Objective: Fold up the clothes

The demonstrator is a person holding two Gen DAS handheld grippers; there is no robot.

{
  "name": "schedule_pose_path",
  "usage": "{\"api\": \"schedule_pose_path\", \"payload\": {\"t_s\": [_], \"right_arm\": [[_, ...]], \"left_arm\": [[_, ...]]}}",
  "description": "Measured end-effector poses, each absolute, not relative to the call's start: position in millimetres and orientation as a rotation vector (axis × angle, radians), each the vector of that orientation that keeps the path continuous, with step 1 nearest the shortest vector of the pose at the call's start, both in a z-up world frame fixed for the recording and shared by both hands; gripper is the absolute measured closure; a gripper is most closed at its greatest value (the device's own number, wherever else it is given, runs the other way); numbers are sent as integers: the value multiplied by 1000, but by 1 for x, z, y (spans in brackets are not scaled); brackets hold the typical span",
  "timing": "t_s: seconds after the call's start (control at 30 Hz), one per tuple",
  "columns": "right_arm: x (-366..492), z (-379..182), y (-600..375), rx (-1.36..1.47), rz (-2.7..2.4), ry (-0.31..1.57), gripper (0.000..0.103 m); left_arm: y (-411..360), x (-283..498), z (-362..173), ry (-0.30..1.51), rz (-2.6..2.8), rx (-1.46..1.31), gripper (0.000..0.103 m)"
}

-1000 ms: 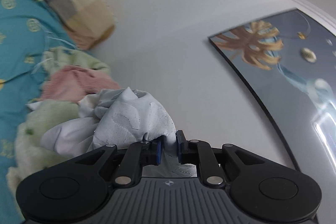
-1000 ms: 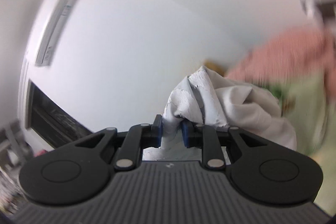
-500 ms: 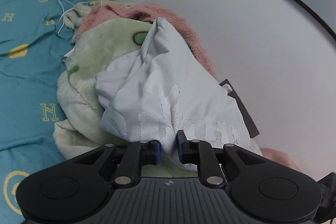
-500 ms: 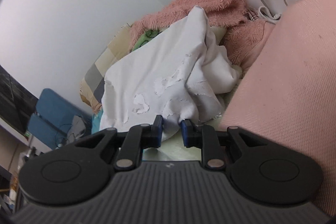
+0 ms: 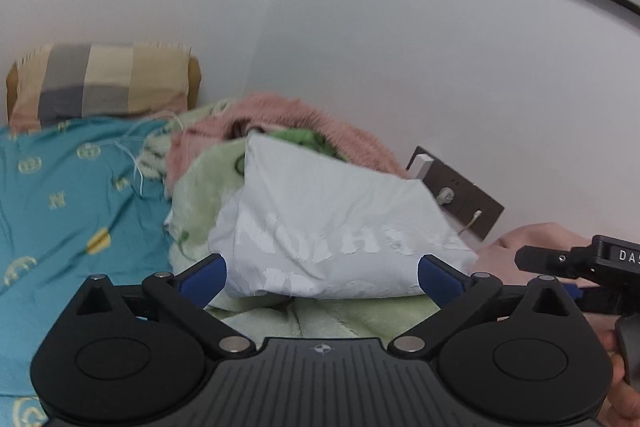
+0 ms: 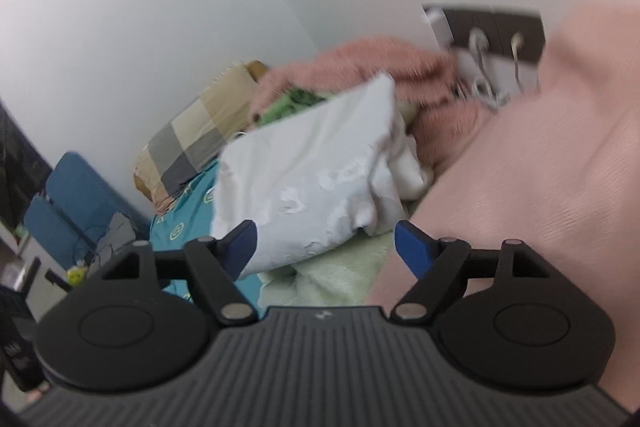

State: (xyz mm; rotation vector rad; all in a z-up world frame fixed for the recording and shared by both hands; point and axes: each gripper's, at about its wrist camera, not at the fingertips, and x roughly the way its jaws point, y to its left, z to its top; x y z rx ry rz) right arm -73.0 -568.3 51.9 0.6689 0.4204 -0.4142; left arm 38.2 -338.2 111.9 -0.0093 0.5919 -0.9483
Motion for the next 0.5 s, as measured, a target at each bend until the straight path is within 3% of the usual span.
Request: {"api": "schedule_pose_path", "payload": {"t_s": [0.1,0.27,0.5], "right_arm": [[-90,79,-542,576,-414,389,16],[-112,108,-493,432,-405,339,17],[-125,95,-444,335,-406,282,17]], "left_arm": [[-315,9,139,520,-939,16,0],[-274,-41,167,401,-918,64,0],[-229,-86,164,303,-863,116,0]]}}
